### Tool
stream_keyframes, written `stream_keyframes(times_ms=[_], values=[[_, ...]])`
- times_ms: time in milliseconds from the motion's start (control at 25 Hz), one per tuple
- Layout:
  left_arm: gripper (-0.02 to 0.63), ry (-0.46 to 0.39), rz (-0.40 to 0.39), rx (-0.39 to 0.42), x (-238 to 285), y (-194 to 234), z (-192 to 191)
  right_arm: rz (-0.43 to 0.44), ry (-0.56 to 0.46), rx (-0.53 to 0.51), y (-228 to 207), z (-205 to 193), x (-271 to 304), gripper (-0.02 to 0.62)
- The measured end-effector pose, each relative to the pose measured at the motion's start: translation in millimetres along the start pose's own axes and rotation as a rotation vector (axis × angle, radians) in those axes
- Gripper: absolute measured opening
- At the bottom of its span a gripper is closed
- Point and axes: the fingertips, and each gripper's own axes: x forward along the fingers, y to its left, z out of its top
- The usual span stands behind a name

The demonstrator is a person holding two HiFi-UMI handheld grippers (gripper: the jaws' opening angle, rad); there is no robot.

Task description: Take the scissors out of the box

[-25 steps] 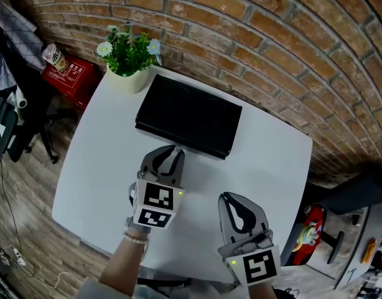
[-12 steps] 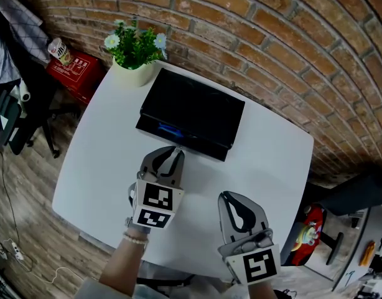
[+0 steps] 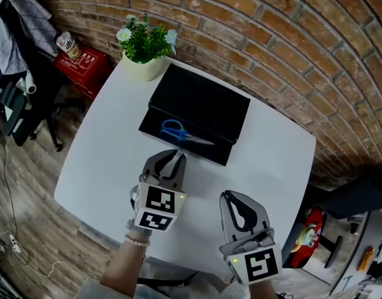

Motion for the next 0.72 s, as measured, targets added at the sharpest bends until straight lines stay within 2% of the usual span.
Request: stream_keyframes(times_ms=[720], values=[[0.044, -0.017, 0.024, -0.021, -21.3, -4.8, -11.9, 0.069, -0.015, -0.125, 16.3, 20.1, 9.7, 0.044]])
